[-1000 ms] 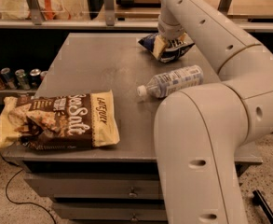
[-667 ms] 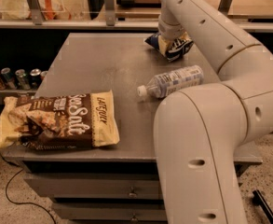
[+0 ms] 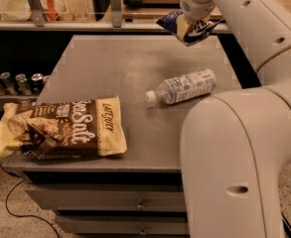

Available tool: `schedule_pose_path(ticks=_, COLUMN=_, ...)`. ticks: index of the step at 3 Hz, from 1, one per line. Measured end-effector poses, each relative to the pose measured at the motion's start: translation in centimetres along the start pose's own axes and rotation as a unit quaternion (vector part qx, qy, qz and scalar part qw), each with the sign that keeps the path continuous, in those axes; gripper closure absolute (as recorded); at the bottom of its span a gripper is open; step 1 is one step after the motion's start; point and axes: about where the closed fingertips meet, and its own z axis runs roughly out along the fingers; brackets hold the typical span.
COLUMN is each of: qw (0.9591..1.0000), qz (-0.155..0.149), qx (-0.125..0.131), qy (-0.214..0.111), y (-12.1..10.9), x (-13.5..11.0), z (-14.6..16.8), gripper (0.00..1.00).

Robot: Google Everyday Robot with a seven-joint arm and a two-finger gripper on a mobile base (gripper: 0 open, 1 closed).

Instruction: Move blue chip bag near brown chip bag

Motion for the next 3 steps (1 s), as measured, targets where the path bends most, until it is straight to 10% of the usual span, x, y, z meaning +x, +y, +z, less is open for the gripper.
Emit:
schedule_pose_path(ticks=1, qw=0.9967, qz=-0.046, qx=-0.041, qy=-0.054, y=0.77, x=-0.99, z=-3.61, gripper=1.00)
schedule_pose_path(ticks=3, qw=0.9945, qz=-0.074, qx=-0.051, qy=-0.054, y=1.66, x=-1.02, z=-2.89, gripper=1.00)
